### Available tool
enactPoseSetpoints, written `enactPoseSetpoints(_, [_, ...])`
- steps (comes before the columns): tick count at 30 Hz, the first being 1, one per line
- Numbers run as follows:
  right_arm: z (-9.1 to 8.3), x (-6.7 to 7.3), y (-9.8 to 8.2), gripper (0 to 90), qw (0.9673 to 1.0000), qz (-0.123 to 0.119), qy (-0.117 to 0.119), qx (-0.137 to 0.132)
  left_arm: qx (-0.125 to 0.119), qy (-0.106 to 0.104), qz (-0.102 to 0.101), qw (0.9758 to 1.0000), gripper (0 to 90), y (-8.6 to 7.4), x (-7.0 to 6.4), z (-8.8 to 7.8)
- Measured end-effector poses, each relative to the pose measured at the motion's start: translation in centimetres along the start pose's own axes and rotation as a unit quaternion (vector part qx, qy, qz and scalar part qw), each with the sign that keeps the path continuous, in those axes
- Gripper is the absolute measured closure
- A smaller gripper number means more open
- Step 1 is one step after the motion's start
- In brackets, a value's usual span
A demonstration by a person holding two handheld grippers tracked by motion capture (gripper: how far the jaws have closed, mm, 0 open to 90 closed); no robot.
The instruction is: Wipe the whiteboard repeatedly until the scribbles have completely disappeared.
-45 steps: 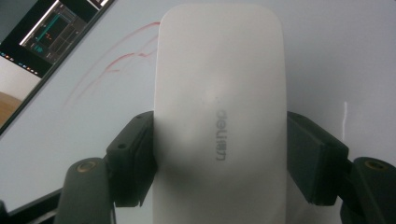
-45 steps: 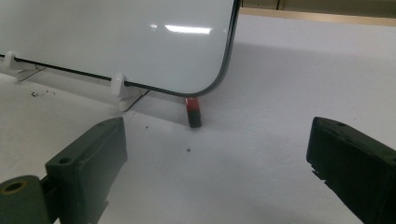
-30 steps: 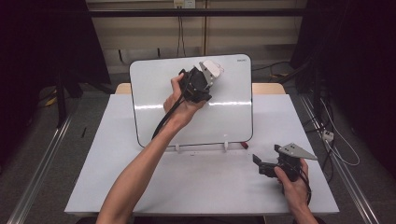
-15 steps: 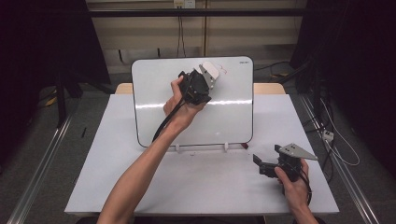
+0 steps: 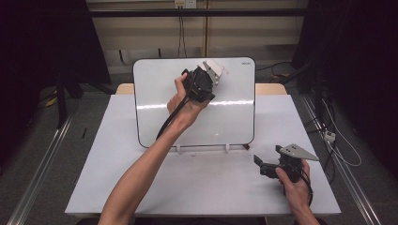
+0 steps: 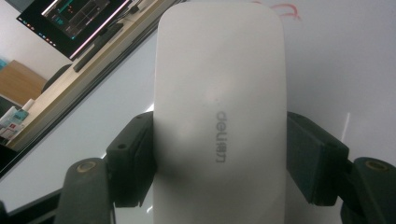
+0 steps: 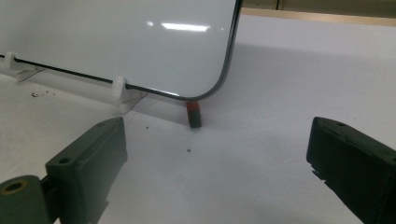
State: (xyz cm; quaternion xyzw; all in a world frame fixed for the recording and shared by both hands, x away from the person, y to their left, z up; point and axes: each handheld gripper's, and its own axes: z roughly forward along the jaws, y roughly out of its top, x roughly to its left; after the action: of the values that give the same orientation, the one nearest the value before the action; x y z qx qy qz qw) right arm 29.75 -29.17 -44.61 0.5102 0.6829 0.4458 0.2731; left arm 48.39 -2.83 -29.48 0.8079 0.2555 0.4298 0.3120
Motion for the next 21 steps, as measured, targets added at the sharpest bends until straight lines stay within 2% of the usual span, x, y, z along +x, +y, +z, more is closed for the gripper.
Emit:
enactPoseSetpoints(6, [-0.1, -0.1, 0.0, 5.5, 1.0, 0.001, 0.0, -0.001, -0.005, 0.002, 0.001, 1.0, 31.1, 0.7, -0.4, 0.3])
enactPoseSetpoints(11, [-0.1, -0.1, 0.0, 5.5, 1.0, 0.001, -0.001, -0.001, -0.01, 0.001, 0.017, 0.9998, 31.1, 1.5, -1.2, 0.6])
enactPoseSetpoints(13, [-0.1, -0.1, 0.0, 5.5, 1.0, 0.001, 0.0, -0.001, -0.009, -0.004, 0.033, 0.9994, 31.1, 1.9, -1.8, 0.8])
enactPoseSetpoints(14, [-0.1, -0.1, 0.0, 5.4, 1.0, 0.001, -0.001, -0.001, -0.013, -0.005, 0.034, 0.9993, 31.1, 2.0, -2.1, 0.8])
enactPoseSetpoints(15, [-0.1, -0.1, 0.0, 5.5, 1.0, 0.001, 0.0, -0.001, -0.009, -0.008, 0.045, 0.9989, 31.2, 2.2, -2.4, 0.8])
enactPoseSetpoints(17, [-0.1, -0.1, -0.1, 5.4, 1.0, 0.001, 0.0, -0.002, -0.014, -0.012, 0.05, 0.9986, 31.1, 2.4, -3.2, 1.0])
enactPoseSetpoints(21, [-0.2, -0.2, -0.1, 5.4, 1.0, 0.002, 0.0, -0.002, -0.012, -0.019, 0.077, 0.9968, 31.2, 2.9, -4.9, 1.1])
